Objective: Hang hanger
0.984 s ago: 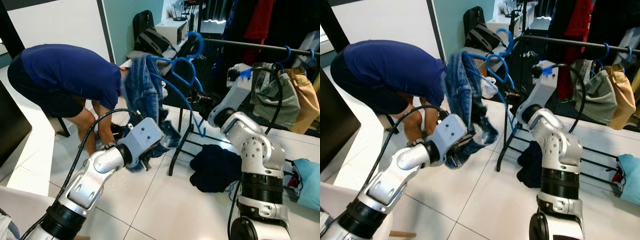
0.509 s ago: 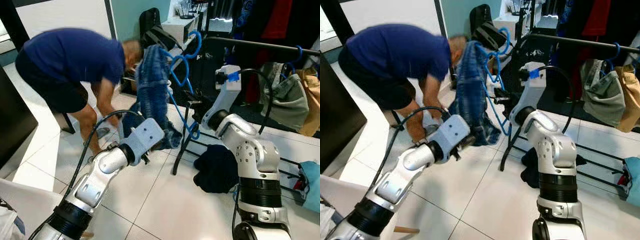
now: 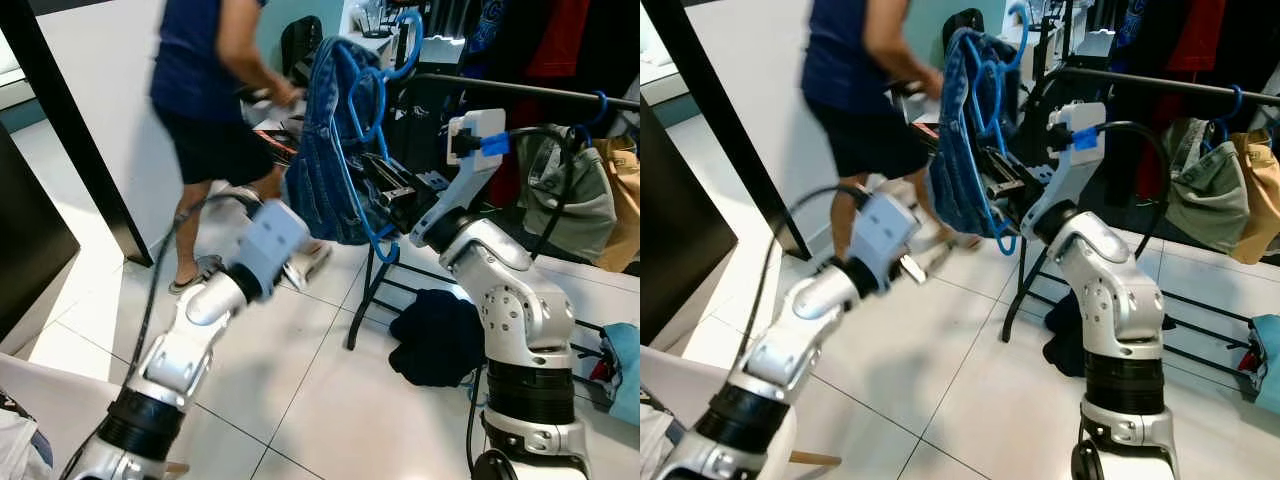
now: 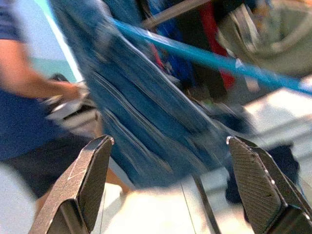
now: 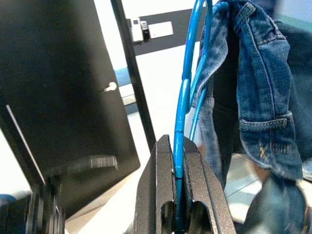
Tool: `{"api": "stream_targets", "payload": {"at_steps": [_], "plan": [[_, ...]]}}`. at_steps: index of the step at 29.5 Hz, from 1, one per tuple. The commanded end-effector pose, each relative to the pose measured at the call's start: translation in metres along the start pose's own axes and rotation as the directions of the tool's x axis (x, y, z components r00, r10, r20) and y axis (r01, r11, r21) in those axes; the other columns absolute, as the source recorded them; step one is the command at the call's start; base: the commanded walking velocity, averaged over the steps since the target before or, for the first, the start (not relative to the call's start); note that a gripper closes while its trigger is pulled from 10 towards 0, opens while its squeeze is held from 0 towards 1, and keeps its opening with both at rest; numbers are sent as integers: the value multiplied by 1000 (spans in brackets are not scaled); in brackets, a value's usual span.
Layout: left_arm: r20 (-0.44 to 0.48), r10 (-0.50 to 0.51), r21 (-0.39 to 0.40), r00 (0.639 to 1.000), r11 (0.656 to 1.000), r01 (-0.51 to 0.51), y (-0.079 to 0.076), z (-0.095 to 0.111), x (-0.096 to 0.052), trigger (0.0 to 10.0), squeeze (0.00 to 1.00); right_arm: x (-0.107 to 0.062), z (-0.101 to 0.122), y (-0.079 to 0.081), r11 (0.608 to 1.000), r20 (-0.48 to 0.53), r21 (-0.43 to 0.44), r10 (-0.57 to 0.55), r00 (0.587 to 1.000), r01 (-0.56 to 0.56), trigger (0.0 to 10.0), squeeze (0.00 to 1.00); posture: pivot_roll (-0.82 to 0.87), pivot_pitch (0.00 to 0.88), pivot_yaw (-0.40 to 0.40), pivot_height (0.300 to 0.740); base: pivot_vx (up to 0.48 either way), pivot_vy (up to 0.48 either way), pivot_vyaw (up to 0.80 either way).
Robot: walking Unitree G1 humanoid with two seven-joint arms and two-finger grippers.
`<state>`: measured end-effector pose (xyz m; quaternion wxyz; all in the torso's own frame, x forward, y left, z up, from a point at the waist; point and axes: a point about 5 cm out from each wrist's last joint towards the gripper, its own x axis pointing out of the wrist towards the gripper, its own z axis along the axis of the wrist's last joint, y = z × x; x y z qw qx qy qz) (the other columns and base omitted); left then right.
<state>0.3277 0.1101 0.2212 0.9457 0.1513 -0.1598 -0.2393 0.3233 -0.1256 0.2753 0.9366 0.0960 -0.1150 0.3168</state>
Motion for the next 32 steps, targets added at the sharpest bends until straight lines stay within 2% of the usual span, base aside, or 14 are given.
{"api": "stream_targets", "payload": {"at_steps": [1,3,4,5,6,10,11,12,13,14,17,22,24,32], "plan": [[28,69,-85,997,994,-66,9,5,1,10000,0,-1,16,12,995,85,-56,89,992,-84,10000,0,-73,0,58,740,0,0,0],[51,105,-142,993,985,-97,14,10,3,10000,0,-3,16,12,993,81,-68,101,992,-95,10000,0,-76,0,59,740,0,0,0],[76,156,-216,985,967,-136,23,17,3,10000,0,-5,17,11,991,73,-81,112,991,-106,10000,0,-76,0,60,740,0,0,0],[76,156,-216,985,967,-136,23,17,3,10000,0,-5,17,11,991,73,-81,112,991,-106,10000,0,-76,0,60,740,0,0,0],[99,192,-293,976,943,-156,30,22,3,10000,0,-8,17,10,989,64,-92,120,991,-114,10000,0,-78,0,60,740,0,0,0],[99,192,-293,976,943,-156,30,22,3,10000,0,-8,17,10,989,64,-92,120,991,-114,10000,0,-78,0,60,740,0,0,0],[121,220,-364,968,917,-163,37,27,2,10000,0,-12,16,9,987,52,-104,130,990,-124,10000,0,-76,0,61,740,0,0,0],[121,220,-364,968,917,-163,37,27,2,10000,0,-12,16,9,987,52,-104,130,990,-124,10000,0,-76,0,61,740,0,0,0],[142,256,-440,956,882,-171,47,33,0,10000,0,-17,14,8,983,30,-117,147,989,-143,10000,0,-74,0,62,740,0,0,0],[142,256,-440,956,882,-171,47,33,0,10000,0,-17,14,8,983,30,-117,147,989,-143,10000,0,-74,0,62,740,0,0,0],[166,328,-552,930,812,-188,67,42,-5,10000,0,-26,8,11,969,-23,-134,205,978,-207,10000,0,-70,0,59,740,0,0,0],[166,342,-550,925,811,-201,68,43,-5,10000,0,-27,5,14,963,-36,-133,233,972,-235,10000,0,-70,0,59,740,0,0,0],[165,362,-488,918,839,-243,68,47,-4,10000,0,-29,2,20,952,-55,-129,274,960,-279,10000,0,-70,0,57,740,0,0,0],[145,364,-404,920,871,-281,68,55,-2,10000,0,-31,-1,27,937,-71,-122,320,945,-327,10000,0,-71,0,58,740,0,0,0]]}}
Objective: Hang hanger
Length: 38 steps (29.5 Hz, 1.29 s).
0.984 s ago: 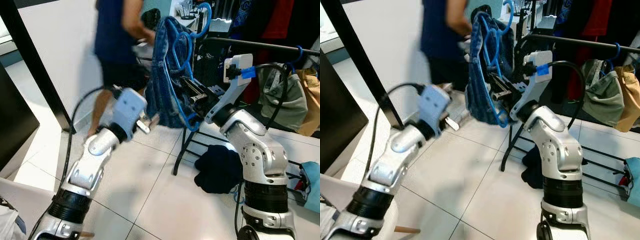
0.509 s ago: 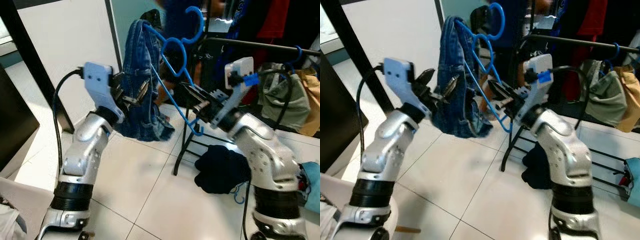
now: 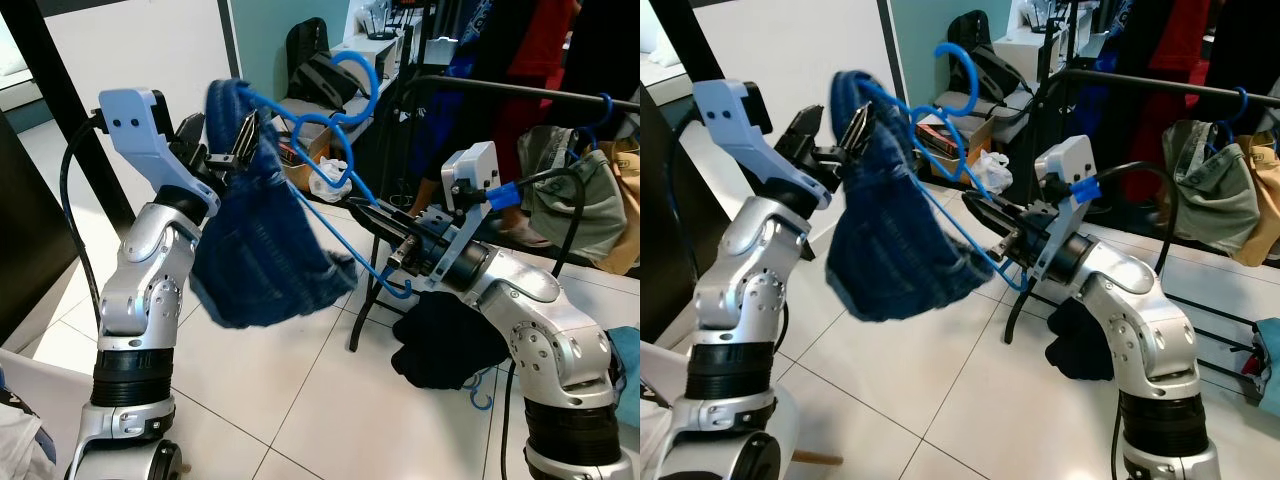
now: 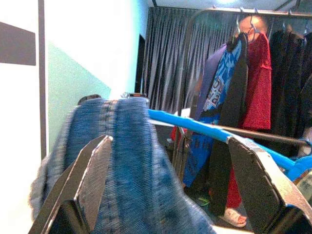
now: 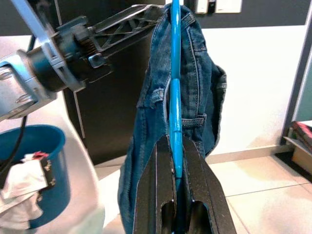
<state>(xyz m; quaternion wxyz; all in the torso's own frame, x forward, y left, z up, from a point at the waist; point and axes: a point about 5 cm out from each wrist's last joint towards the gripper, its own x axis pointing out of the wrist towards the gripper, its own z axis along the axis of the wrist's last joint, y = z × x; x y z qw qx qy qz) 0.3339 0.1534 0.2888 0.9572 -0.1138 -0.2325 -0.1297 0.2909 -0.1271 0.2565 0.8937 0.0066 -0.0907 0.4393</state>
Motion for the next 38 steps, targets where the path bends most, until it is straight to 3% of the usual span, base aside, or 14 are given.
{"api": "stream_targets", "payload": {"at_steps": [1,4,5,6,7,8,9,18,21,23,24,26,38], "plan": [[2,10,56,1000,998,-10,2,7,2,10000,0,1,12,9,998,65,-31,53,996,-51,10000,0,-71,0,58,740,0,0,0],[-14,70,156,997,985,-67,9,6,2,10000,0,2,12,12,997,65,-31,68,996,-66,10000,0,-73,0,61,740,0,0,0],[-14,70,156,997,985,-67,9,6,2,10000,0,2,12,12,997,65,-31,68,996,-66,10000,0,-73,0,61,740,0,0,0],[-16,97,182,995,979,-93,13,6,2,6549,0,2,12,12,997,65,-31,70,995,-68,10000,0,-73,0,61,740,0,0,0],[-17,114,195,993,975,-109,16,6,2,6549,0,2,12,12,997,66,-32,71,995,-69,10000,0,-73,0,61,740,0,0,0],[-18,134,215,991,968,-127,19,6,2,3686,0,2,13,12,997,67,-32,71,995,-69,10000,0,-72,0,60,740,0,0,0],[-18,145,226,989,964,-137,21,6,1,3294,0,1,13,12,997,67,-33,71,995,-69,10000,0,-72,0,60,740,0,0,0],[-29,145,297,989,946,-130,23,6,-1,2392,0,2,14,11,997,75,-32,70,995,-68,10000,0,-71,0,61,740,0,0,0],[-40,138,328,990,937,-118,22,4,-1,1059,0,2,15,12,997,81,-34,73,994,-71,10000,0,-72,0,62,740,0,0,0],[-43,138,332,989,936,-116,22,3,-2,1059,0,1,16,12,997,81,-34,74,994,-71,10000,0,-72,0,62,740,0,0,0],[-44,140,333,989,936,-117,22,3,-2,353,0,1,16,12,997,81,-35,74,994,-72,10000,0,-73,0,63,740,0,0,0],[-44,144,333,989,935,-122,22,3,-1,0,0,1,15,13,997,74,-38,75,994,-72,10000,0,-74,0,63,740,0,0,0],[-39,151,314,988,940,-131,22,5,1,0,0,-1,3,11,996,-21,-76,51,998,-53,10000,0,-74,0,68,740,0,0,0]]}}
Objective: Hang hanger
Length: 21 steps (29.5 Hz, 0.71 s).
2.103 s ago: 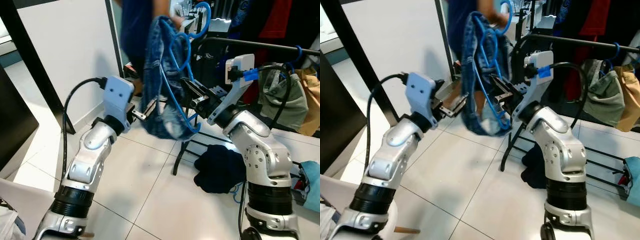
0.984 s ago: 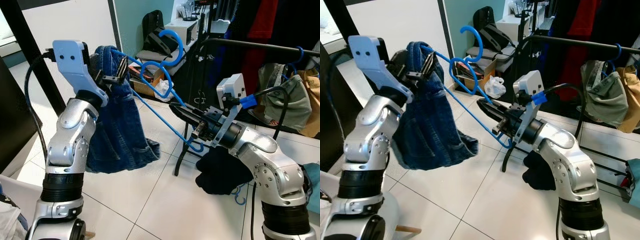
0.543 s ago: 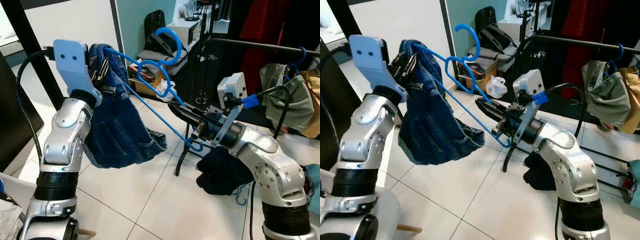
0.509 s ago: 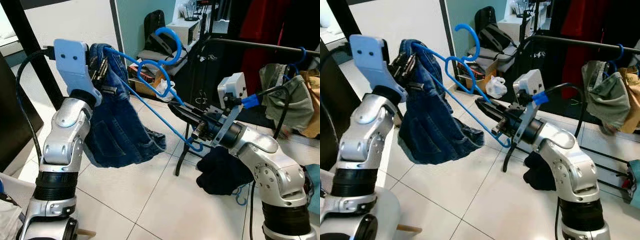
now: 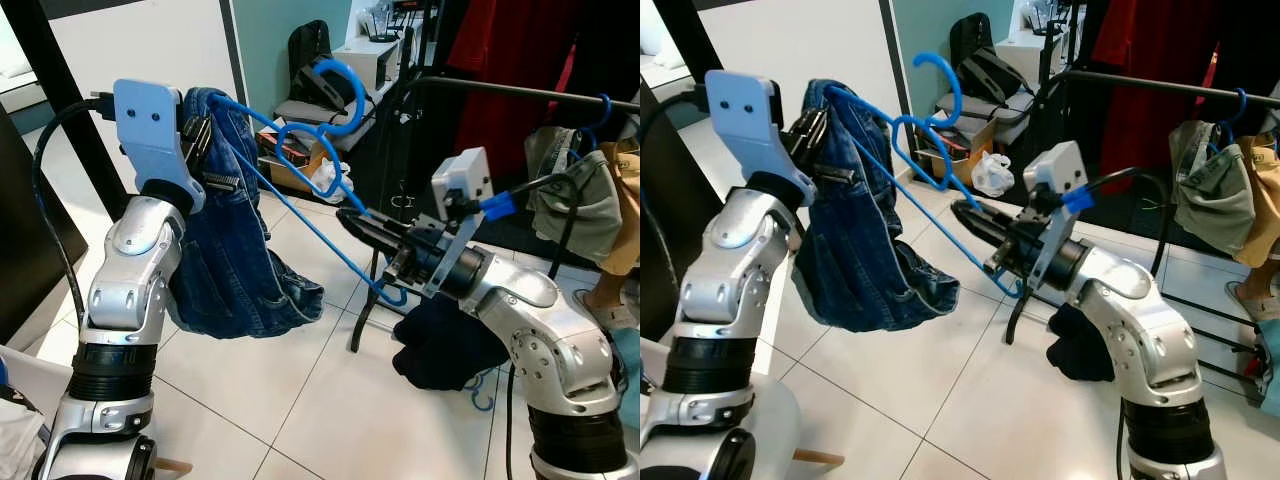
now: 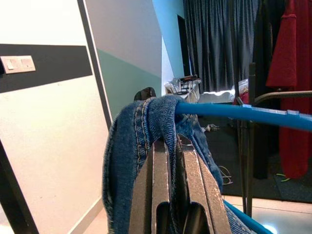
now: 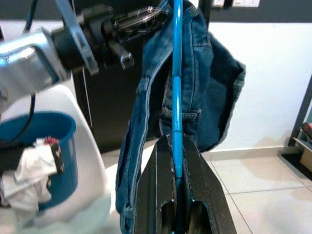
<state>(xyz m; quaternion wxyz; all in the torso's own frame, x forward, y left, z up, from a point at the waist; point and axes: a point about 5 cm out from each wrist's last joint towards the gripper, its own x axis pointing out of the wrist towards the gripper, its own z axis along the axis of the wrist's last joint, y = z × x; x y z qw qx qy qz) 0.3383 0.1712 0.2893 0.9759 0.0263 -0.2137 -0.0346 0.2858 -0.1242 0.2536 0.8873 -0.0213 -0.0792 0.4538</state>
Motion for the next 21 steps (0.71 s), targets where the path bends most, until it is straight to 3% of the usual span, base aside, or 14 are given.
{"api": "stream_targets", "payload": {"at_steps": [1,13,21], "plan": [[-6,17,3,1000,1000,-17,4,0,1,0,0,0,6,4,999,25,-40,15,1000,-14,10000,0,-74,0,68,740,0,0,0],[5,39,-135,999,990,-38,8,5,4,0,0,-8,-35,2,998,-232,-56,-44,972,32,10000,0,-76,0,74,740,0,0,0],[0,46,-174,999,984,-46,10,3,4,39,0,-13,-53,7,999,-334,-26,-30,942,23,10000,0,-79,0,76,740,0,0,0]]}}
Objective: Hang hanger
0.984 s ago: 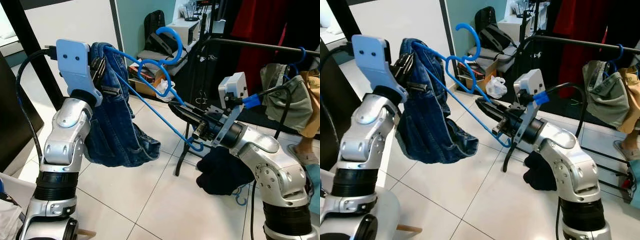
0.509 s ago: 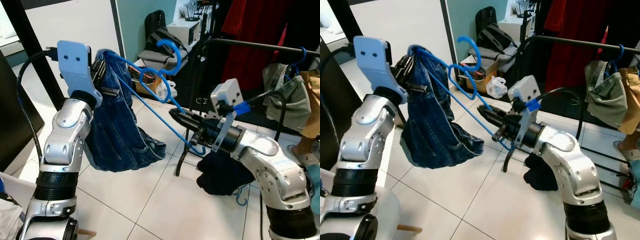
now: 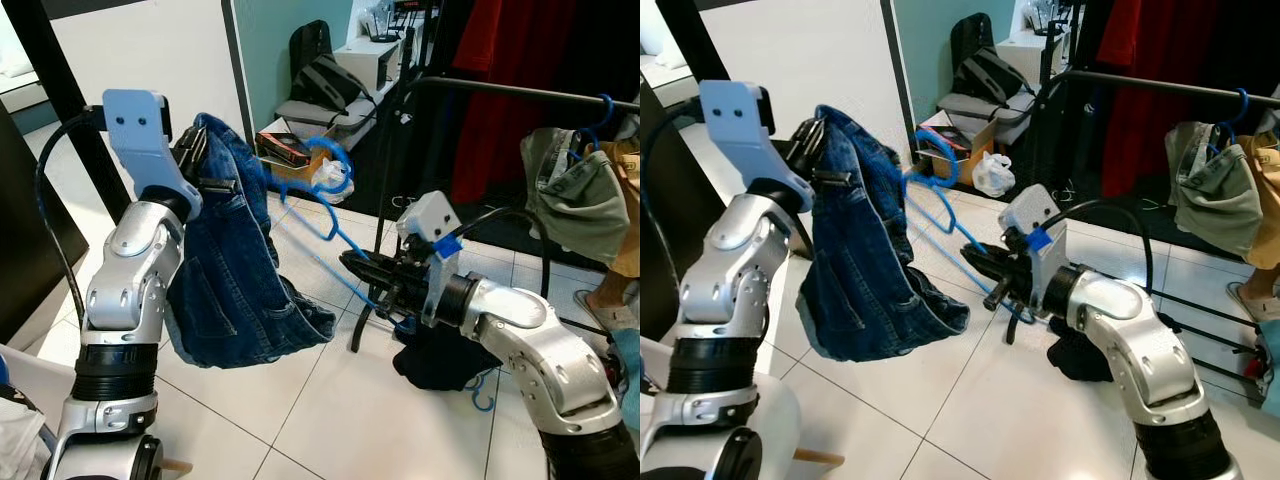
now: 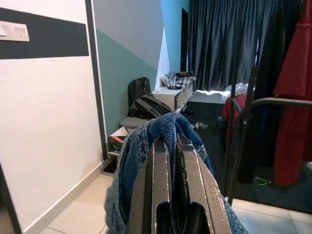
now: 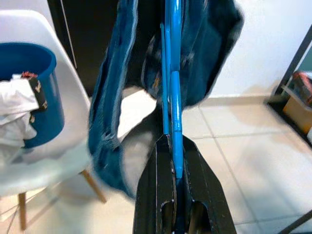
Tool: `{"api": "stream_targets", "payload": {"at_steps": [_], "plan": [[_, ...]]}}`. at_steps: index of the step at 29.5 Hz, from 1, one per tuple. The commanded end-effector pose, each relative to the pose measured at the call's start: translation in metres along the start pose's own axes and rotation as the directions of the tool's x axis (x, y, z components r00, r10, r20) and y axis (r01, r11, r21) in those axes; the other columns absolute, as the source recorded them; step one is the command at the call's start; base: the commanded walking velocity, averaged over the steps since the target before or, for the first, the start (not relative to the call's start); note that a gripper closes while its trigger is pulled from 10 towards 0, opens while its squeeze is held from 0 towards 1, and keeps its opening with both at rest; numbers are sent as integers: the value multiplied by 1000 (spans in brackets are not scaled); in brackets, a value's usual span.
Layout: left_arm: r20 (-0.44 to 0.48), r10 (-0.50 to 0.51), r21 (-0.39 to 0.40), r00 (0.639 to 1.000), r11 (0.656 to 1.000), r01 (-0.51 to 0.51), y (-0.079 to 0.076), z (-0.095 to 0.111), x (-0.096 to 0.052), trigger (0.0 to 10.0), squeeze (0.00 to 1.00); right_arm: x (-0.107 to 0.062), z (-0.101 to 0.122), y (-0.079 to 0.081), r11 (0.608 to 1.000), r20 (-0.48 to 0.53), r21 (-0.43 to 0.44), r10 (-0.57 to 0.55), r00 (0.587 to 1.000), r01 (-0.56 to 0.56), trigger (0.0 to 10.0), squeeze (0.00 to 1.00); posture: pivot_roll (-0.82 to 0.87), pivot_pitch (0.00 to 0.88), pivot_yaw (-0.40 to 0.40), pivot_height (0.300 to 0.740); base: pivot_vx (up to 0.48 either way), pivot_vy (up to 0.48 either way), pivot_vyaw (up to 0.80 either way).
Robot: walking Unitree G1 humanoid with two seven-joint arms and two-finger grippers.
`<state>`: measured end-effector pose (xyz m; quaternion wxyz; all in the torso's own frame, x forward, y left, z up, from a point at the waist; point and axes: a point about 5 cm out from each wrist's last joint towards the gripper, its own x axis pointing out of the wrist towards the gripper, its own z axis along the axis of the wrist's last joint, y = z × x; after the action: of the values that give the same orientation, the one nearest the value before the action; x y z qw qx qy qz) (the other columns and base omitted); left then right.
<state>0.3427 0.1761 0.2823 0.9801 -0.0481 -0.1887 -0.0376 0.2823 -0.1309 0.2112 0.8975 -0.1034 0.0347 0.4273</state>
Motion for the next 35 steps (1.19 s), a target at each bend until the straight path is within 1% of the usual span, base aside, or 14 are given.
{"api": "stream_targets", "payload": {"at_steps": [1,5,10,12,13,14,15,16,18,30,32,33,34,35], "plan": [[50,18,-27,999,999,-16,3,13,3,39,0,3,-11,4,1000,-61,22,16,998,-15,10000,0,-79,0,76,740,0,0,0],[49,17,-35,999,999,-16,3,12,3,78,0,3,-14,5,1000,-76,24,20,997,-18,10000,0,-80,0,76,740,0,0,0],[26,-36,-215,999,976,41,-5,8,4,549,0,13,-11,2,998,-21,47,-39,999,39,10000,0,-77,0,75,740,0,0,0],[26,-36,-215,999,976,41,-5,8,4,549,0,13,-11,2,998,-21,47,-39,999,39,10000,0,-77,0,75,740,0,0,0],[4,-60,-257,998,965,59,-8,3,3,1451,0,16,-6,0,997,16,54,-58,998,57,10000,0,-74,0,73,740,0,0,0],[4,-60,-257,998,965,59,-8,3,3,1451,0,16,-6,0,997,16,54,-58,998,57,10000,0,-74,0,73,740,0,0,0],[-31,-70,-318,997,946,57,-10,-5,1,1765,0,20,3,-3,995,66,61,-87,994,83,10000,0,-73,0,74,740,0,0,0],[-31,-70,-318,997,946,57,-10,-5,1,1765,0,20,3,-3,995,66,61,-87,994,83,10000,0,-73,0,74,740,0,0,0],[-82,-72,-427,994,904,30,-13,-17,-2,1686,0,26,18,-9,988,145,77,-142,979,132,10000,0,-70,0,71,740,0,0,0],[-127,-47,-505,991,863,-24,-21,-27,-5,1804,0,31,29,-21,972,184,102,-228,956,212,10000,0,-72,0,65,740,0,0,0],[-141,-62,-567,988,823,-30,-28,-30,-7,2118,0,33,32,-24,964,193,118,-256,947,236,10000,0,-71,0,64,740,0,0,0],[-141,-62,-567,988,823,-30,-28,-30,-7,2118,0,33,32,-24,964,193,118,-256,947,236,10000,0,-71,0,64,740,0,0,0],[-135,-90,-617,987,787,-13,-35,-30,-8,2784,0,34,32,-25,961,197,126,-266,944,244,10000,0,-70,0,63,740,0,0,0],[-135,-90,-617,987,787,-13,-35,-30,-8,2784,0,34,32,-25,961,197,126,-266,944,244,10000,0,-70,0,63,740,0,0,0]]}}
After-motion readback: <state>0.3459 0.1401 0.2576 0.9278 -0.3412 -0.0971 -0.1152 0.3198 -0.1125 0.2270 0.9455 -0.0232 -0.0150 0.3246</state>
